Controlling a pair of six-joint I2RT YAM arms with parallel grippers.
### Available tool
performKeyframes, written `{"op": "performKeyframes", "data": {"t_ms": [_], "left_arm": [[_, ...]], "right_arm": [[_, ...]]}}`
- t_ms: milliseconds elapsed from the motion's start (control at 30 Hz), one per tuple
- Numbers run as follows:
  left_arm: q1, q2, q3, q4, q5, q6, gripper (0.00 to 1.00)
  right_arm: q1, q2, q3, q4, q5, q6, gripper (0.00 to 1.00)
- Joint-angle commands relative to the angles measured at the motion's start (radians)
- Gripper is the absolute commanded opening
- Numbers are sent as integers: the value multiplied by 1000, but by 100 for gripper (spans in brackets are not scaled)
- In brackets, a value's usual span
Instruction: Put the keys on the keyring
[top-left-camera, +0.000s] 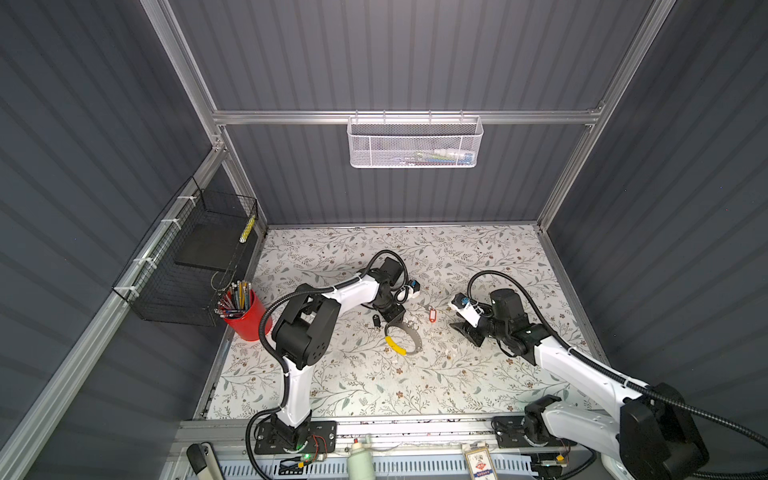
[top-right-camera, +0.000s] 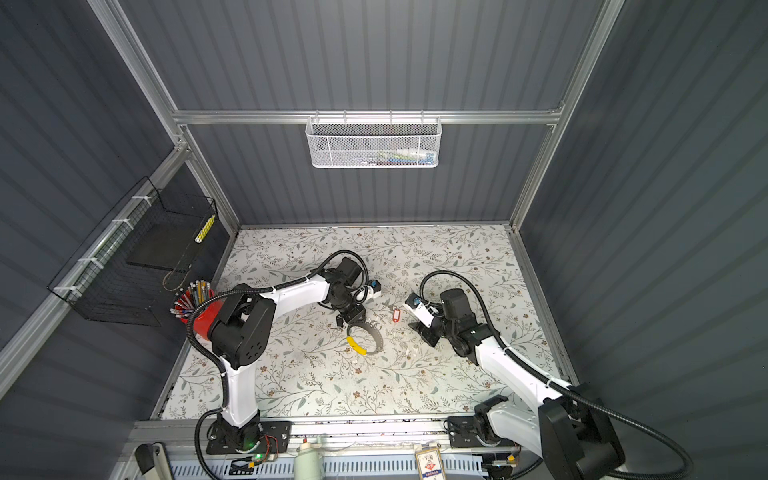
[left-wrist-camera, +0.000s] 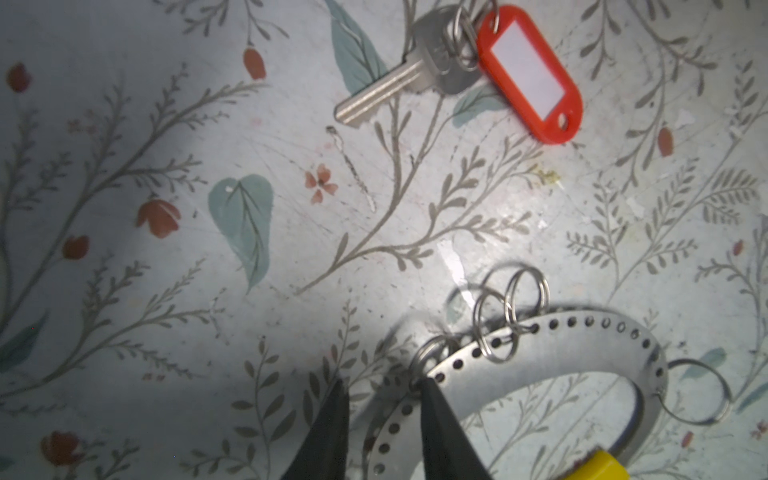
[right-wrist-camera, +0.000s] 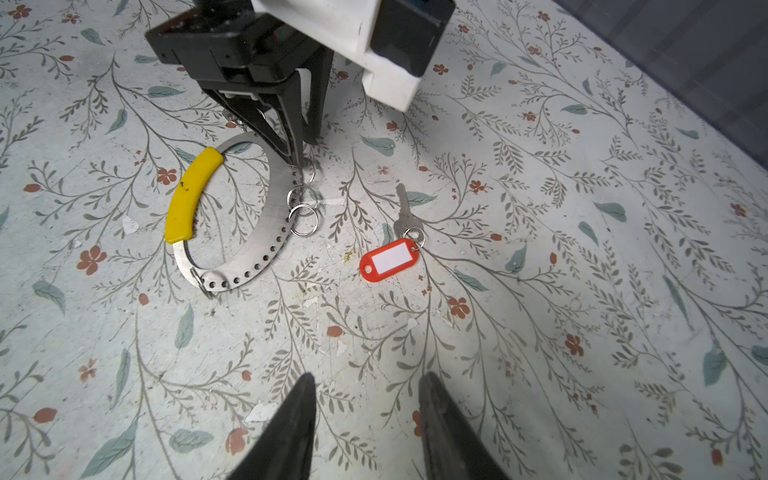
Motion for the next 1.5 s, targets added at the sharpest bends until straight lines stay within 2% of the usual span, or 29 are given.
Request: {"op": "performKeyframes", "data": {"t_ms": [0,300,600,900,1100,1467], "left_arm": [[6,13,25,-20,33,22,31],[6,47,84,-19,45,20,32],[6,49,71,-42,40,41,30],[7,35,56,-41,57,42,34],[7,43,50,-49,50,47,30],[-3,22,-13,-27,17,59,28]], "right_arm": [[3,14,28,11,-19,-4,43],[3,23,33,10,-22,-5,42],[1,28,33,6,-24,-7,41],[2,33,34,12,-28,-2,41],[3,28,32,10,-27,-5,42],[2,31,30,17,-26,0,41]]}}
